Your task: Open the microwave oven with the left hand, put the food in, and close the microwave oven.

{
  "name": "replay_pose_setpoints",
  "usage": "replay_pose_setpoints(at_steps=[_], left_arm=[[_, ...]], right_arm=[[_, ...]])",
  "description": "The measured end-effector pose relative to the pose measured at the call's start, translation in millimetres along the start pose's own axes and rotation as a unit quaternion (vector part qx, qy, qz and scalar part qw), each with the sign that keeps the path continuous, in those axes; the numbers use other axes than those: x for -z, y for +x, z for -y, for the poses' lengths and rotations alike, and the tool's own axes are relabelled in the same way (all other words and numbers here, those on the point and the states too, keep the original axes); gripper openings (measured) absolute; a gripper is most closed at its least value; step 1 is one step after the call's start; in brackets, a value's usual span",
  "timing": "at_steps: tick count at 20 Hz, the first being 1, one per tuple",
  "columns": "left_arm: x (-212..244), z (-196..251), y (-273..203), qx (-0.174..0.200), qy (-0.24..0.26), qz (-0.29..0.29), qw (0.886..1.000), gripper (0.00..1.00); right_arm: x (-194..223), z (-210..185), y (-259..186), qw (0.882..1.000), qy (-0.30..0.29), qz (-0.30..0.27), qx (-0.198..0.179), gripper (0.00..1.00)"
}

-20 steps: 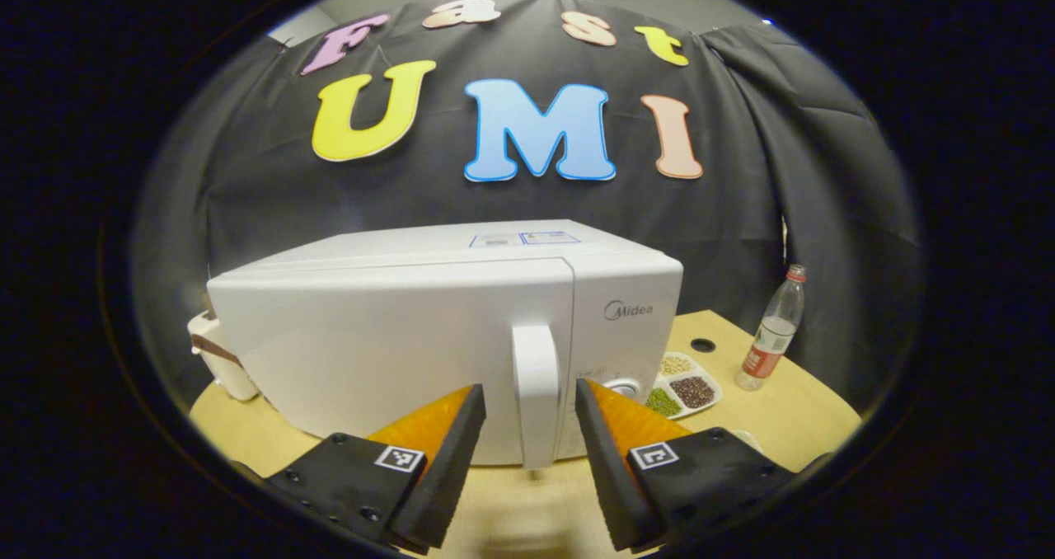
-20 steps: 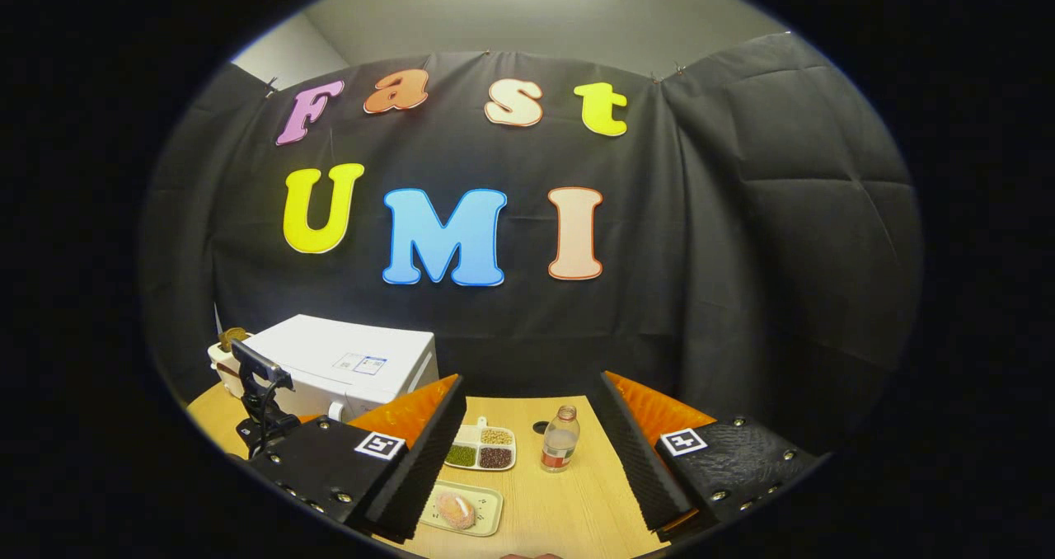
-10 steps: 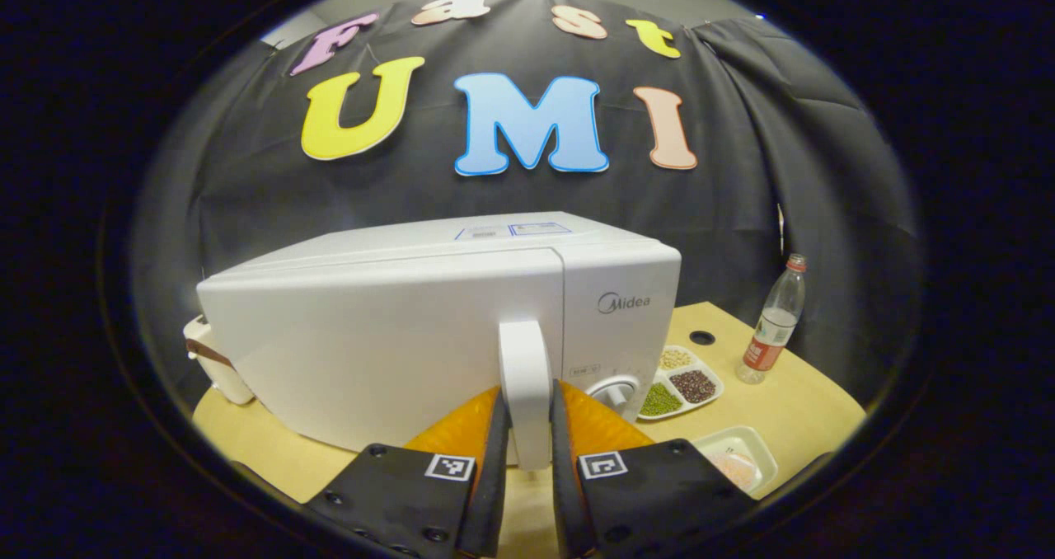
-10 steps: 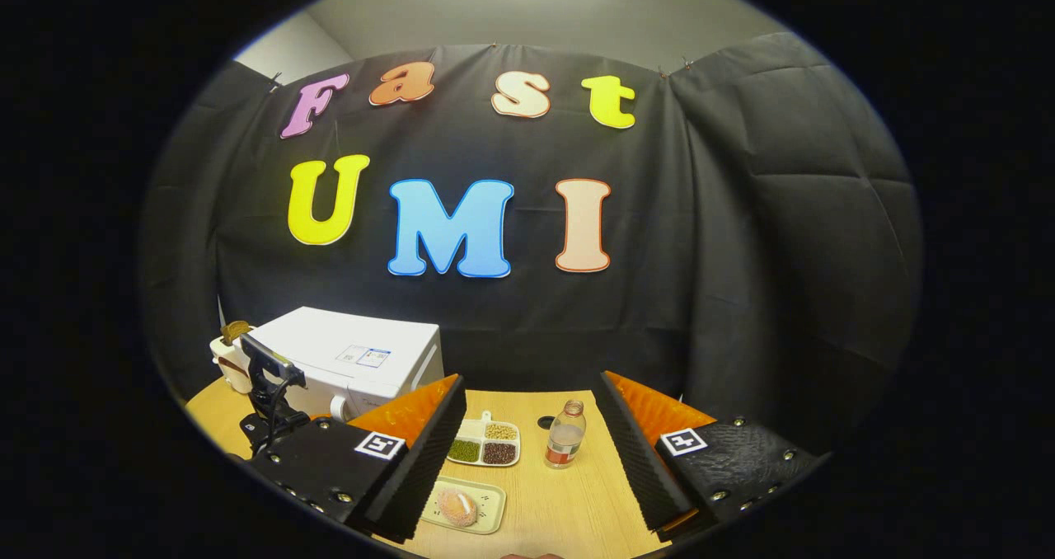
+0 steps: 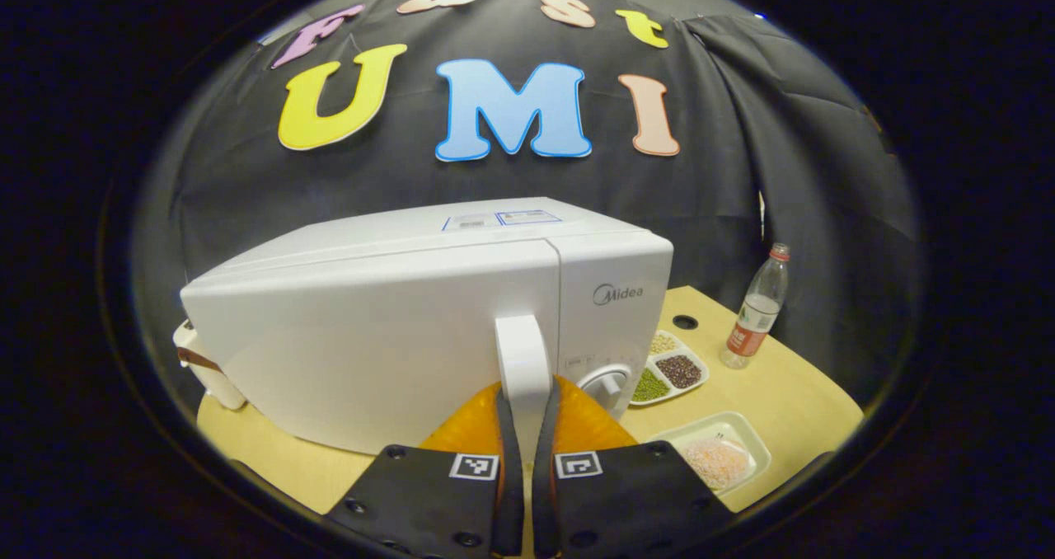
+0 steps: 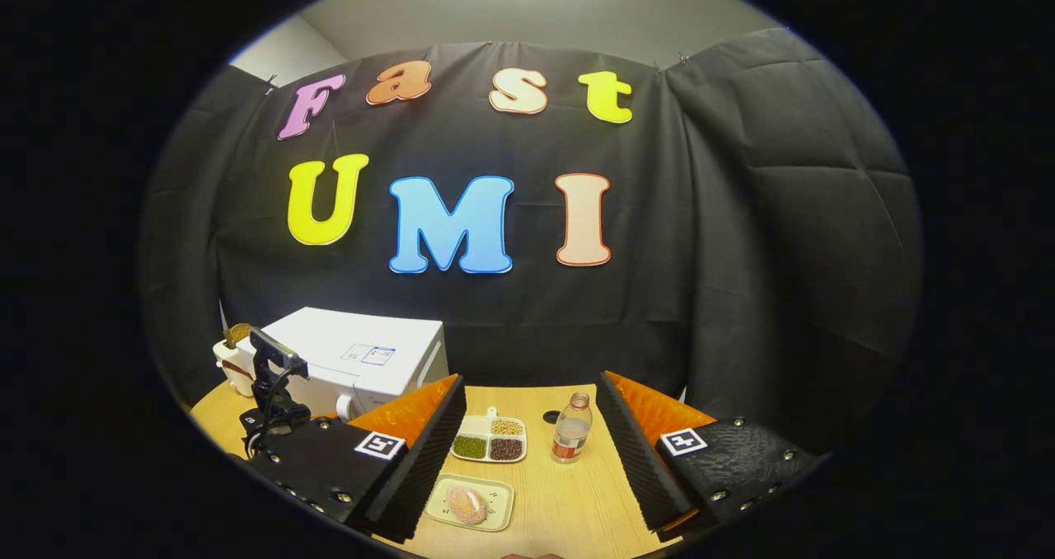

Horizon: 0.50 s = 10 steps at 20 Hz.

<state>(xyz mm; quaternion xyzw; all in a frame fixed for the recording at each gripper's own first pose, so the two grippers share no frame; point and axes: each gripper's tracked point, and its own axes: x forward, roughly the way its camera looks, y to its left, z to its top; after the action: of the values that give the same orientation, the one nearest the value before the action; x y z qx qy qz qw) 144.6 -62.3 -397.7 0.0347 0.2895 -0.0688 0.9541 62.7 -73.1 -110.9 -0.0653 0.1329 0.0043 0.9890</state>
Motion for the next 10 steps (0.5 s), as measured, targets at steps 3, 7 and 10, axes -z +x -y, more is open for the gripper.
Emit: replay_pose_setpoints(at_steps=[3, 7, 10], left_arm=[[-1.2, 0.1, -2.9, 0.004, -0.005, -0.005, 1.0, 0.08], [-1.9, 1.3, -5.0, 0.017, -0.002, -0.012, 1.0, 0.08], [-0.7, 2.2, -4.3, 0.024, -0.001, -0.015, 1.0, 0.08]], right_arm=[[1.1, -2.4, -2.3, 1.0, 0.0, -0.001, 0.001, 0.96], [3.9, -2.5, -3.7, 1.0, 0.006, -0.005, 0.005, 0.96], [4.2, -1.7, -6.5, 1.0, 0.013, -0.006, 0.011, 0.96]])
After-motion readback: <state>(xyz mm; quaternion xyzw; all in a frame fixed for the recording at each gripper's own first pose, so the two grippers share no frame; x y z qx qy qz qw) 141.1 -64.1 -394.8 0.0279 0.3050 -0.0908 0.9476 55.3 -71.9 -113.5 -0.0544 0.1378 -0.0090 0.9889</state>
